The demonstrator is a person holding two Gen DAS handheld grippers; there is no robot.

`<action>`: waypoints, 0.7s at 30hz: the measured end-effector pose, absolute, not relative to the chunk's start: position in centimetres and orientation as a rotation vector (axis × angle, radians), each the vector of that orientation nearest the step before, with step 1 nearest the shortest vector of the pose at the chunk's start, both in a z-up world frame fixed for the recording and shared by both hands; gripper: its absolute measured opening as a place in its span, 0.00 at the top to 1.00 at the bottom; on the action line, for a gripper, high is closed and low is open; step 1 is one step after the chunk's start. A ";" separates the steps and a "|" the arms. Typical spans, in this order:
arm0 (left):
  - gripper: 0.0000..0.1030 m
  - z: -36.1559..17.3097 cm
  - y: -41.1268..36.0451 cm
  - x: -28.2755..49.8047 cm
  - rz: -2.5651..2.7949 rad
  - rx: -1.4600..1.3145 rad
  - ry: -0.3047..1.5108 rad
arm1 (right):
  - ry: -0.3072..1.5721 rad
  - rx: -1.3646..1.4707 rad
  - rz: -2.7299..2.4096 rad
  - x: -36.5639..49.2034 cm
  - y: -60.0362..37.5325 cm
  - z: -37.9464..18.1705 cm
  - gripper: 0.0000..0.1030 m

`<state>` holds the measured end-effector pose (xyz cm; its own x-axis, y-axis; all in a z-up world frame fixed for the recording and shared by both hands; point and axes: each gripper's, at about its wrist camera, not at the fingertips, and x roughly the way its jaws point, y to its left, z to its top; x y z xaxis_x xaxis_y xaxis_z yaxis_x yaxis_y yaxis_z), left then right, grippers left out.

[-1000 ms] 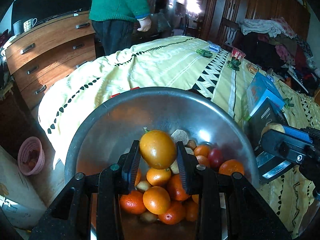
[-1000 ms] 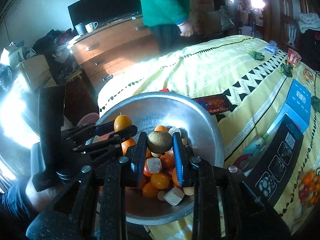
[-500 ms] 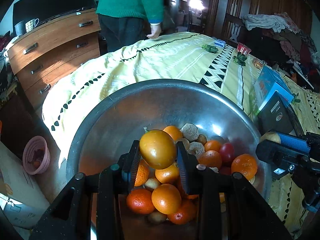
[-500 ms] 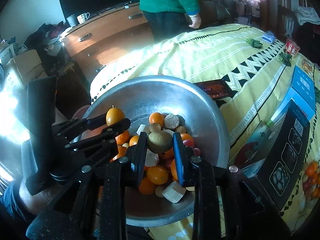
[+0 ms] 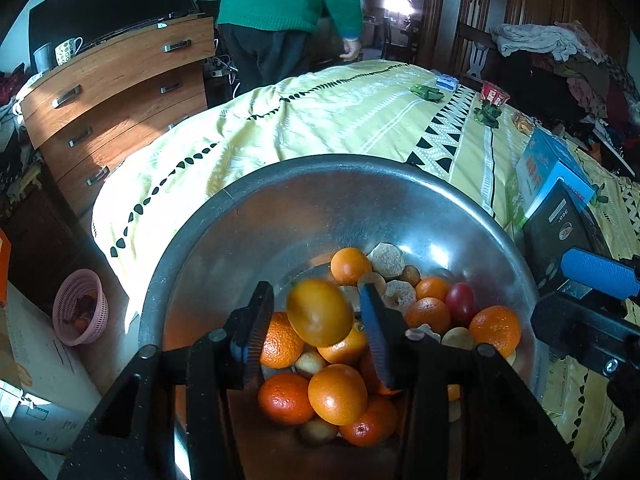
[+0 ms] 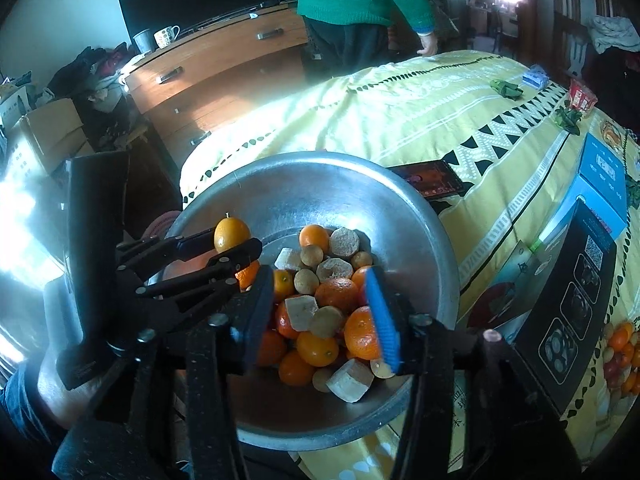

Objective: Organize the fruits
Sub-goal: 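Lower both held items into the steel bowl and open both tools, then move both empty tools back over the fruit pile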

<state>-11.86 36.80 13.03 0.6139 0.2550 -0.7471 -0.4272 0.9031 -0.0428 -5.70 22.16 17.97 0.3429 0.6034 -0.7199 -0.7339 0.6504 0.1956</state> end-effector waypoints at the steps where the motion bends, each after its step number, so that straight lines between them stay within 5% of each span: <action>1: 0.48 13.2 36.8 -12.0 0.402 -0.226 0.817 | 0.849 -0.173 0.872 -5.8 22.1 18.1 0.38; 6: 0.39 13.9 36.8 -12.1 0.425 -0.220 0.810 | 0.830 -0.157 0.869 -6.1 21.2 18.9 0.37; 10: 0.18 14.6 36.2 -12.4 0.472 -0.200 0.797 | 0.791 -0.121 0.852 -6.9 19.3 20.0 0.31; 21: 0.00 22.5 27.4 -13.8 0.240 -0.123 0.533 | 0.641 -0.050 0.746 -11.6 9.5 22.2 0.30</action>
